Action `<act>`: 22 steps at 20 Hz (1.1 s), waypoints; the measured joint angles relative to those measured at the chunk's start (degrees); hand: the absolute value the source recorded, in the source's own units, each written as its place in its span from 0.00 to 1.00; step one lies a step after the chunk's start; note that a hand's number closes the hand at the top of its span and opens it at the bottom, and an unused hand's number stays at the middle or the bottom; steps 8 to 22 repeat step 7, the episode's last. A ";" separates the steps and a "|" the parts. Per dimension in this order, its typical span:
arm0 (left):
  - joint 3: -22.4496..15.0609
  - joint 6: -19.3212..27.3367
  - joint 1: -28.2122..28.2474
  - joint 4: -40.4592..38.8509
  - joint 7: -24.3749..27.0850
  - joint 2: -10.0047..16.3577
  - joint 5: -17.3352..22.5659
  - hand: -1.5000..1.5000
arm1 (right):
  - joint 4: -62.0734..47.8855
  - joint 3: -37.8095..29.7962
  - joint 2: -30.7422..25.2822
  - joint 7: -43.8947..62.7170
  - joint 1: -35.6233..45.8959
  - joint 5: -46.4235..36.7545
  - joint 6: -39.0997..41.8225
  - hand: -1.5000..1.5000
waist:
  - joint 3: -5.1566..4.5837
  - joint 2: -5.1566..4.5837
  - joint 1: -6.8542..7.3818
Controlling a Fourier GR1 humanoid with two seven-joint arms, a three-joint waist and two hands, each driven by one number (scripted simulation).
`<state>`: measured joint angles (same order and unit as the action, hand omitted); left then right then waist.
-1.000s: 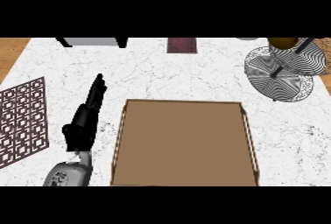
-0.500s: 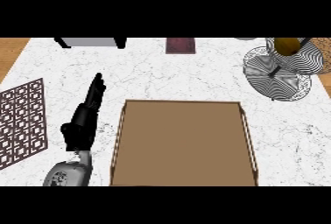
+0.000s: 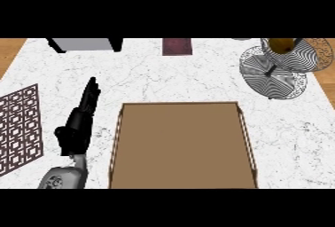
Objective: Pick the lemon from the tray and place it in the tiered basket
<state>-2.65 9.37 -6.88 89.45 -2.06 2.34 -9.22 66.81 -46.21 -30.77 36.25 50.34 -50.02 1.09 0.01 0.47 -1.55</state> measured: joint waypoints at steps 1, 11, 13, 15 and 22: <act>0.07 0.22 0.05 -0.27 0.20 -0.11 -0.10 0.50 | 1.80 -1.72 -0.57 -0.24 -1.56 2.04 1.39 0.00 | 0.01 0.06 -0.27; 0.57 0.32 1.04 0.50 -0.08 0.14 0.10 0.50 | 15.47 -12.27 -1.24 -2.69 -15.72 13.49 11.14 0.00 | 0.00 0.32 -1.29; 0.57 0.32 1.04 0.50 -0.08 0.14 0.10 0.50 | 15.47 -12.27 -1.24 -2.69 -15.72 13.49 11.14 0.00 | 0.00 0.32 -1.29; 0.57 0.32 1.04 0.50 -0.08 0.14 0.10 0.50 | 15.47 -12.27 -1.24 -2.69 -15.72 13.49 11.14 0.00 | 0.00 0.32 -1.29; 0.57 0.32 1.04 0.50 -0.08 0.14 0.10 0.50 | 15.47 -12.27 -1.24 -2.69 -15.72 13.49 11.14 0.00 | 0.00 0.32 -1.29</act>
